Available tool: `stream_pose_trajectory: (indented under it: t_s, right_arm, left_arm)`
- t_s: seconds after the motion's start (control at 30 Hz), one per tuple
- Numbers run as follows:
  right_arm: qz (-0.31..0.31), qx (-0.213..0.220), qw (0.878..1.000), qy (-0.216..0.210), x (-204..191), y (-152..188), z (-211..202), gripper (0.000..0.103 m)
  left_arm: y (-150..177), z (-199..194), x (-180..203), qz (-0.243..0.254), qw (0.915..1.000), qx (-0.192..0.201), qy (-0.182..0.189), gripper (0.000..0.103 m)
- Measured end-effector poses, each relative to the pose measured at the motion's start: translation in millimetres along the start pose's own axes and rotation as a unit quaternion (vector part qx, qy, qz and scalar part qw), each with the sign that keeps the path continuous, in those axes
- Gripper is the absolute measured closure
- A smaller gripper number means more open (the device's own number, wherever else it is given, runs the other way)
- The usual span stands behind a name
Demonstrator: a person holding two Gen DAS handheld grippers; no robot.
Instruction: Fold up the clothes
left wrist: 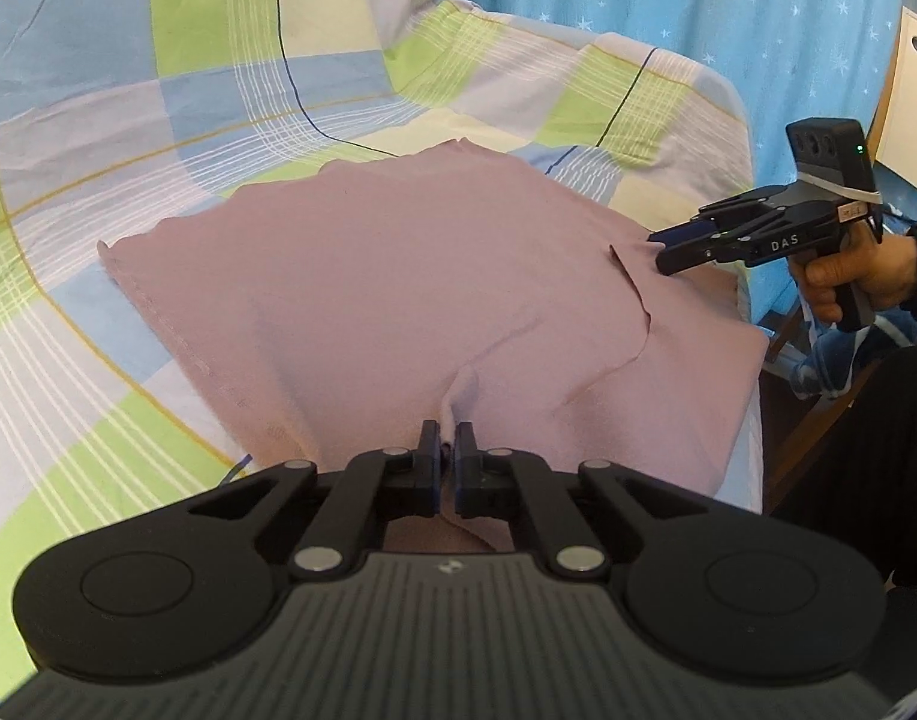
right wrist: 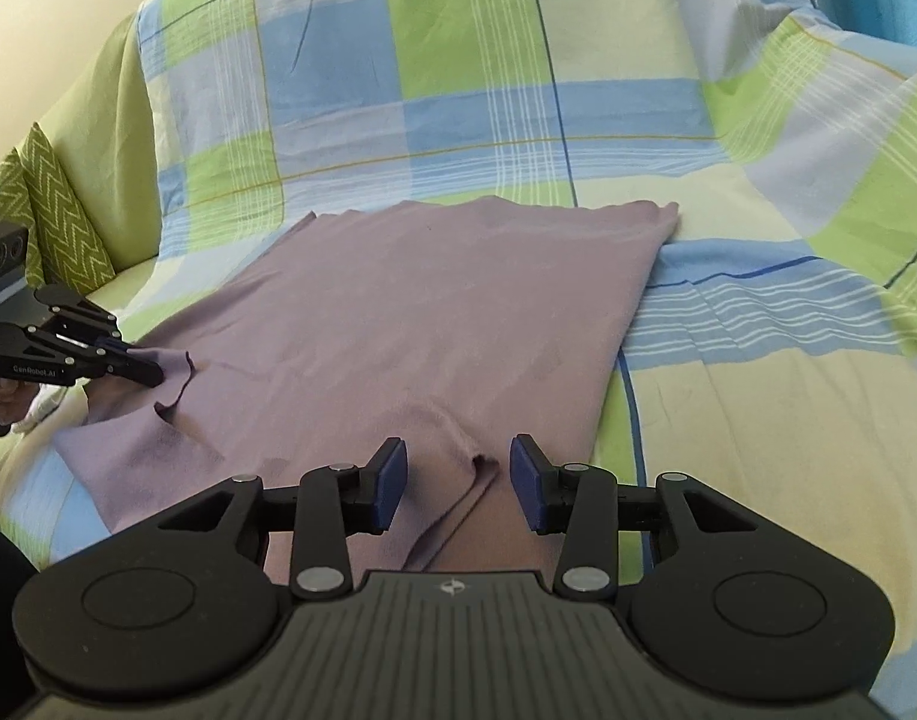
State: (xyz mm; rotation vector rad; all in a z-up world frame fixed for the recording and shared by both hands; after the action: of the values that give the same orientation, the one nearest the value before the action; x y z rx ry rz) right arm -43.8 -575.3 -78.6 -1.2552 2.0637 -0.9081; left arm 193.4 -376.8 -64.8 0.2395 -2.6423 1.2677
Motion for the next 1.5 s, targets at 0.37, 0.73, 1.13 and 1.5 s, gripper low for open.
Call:
stream_pose_trajectory:
  t_s: [0.37,0.73,1.13,1.5]
  right_arm:
    - [0.005,0.071,0.997,0.018,0,-33,-81,0.101]
    - [-0.051,0.110,0.989,0.079,16,-154,-10,0.101]
    - [-0.063,0.047,0.990,0.114,65,-164,135,0.101]
    - [-0.017,0.070,0.989,0.133,61,-136,75,0.079]
  left_arm:
    - [-39,-69,29,0.014,0.9978,0.061,-0.020,0.103]
    - [-144,-40,-63,0.037,0.9944,0.073,-0.066,0.103]
    - [-123,48,-185,-0.016,0.9936,0.036,-0.106,0.102]
    - [-96,6,-152,-0.036,0.9887,0.058,-0.133,0.083]
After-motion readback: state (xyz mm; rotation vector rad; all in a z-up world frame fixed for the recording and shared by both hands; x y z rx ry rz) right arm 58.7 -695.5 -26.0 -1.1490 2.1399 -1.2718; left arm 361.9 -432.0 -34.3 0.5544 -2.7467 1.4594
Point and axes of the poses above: each gripper's, at about its wrist camera, not at the fingertips, and z roughly the way its jaws point, x to its right, y to its underside, the point moved 8 cm from there along z, roughly the way its jaws point, and after that the axes turned 15 degrees about y, right-handed, at the moved point
